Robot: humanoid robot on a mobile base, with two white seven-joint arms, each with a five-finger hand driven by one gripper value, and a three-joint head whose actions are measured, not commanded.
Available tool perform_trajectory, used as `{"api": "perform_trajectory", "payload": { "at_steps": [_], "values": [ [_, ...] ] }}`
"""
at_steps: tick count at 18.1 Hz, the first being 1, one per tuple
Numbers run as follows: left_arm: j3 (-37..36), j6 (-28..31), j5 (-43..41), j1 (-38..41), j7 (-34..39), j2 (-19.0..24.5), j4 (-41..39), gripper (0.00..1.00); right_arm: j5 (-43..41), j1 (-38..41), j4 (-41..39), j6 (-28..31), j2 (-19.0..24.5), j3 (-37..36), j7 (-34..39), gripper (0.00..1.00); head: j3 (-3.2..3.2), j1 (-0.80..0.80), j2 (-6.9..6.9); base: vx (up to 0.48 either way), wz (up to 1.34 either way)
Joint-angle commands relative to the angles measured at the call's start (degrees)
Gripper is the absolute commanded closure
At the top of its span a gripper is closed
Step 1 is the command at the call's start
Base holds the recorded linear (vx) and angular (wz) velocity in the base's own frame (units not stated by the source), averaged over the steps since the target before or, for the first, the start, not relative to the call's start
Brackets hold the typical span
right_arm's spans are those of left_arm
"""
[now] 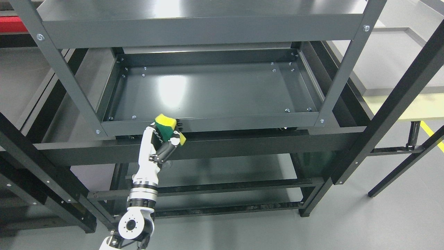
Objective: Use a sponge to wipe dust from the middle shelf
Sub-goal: 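Withdraw the left hand holding the sponge down from the shelf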
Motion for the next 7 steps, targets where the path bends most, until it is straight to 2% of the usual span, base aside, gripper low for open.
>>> {"api": "perform_trajectory", "payload": {
  "at_steps": [1, 7],
  "values": [
    [8.1, -0.1, 0.1, 1.9, 0.0, 0.9, -6.6, 1.0, 0.0, 0.0, -1.0, 0.0, -1.0, 0.0, 0.0, 0.0, 0.0, 0.0, 0.0, 0.0, 0.0],
    [8.1, -0.2, 0.1, 2.9, 0.0, 0.9, -6.6, 1.0, 0.0, 0.0, -1.0, 0.0, -1.0, 0.0, 0.0, 0.0, 0.0, 0.0, 0.0, 0.0, 0.0]
  ]
}}
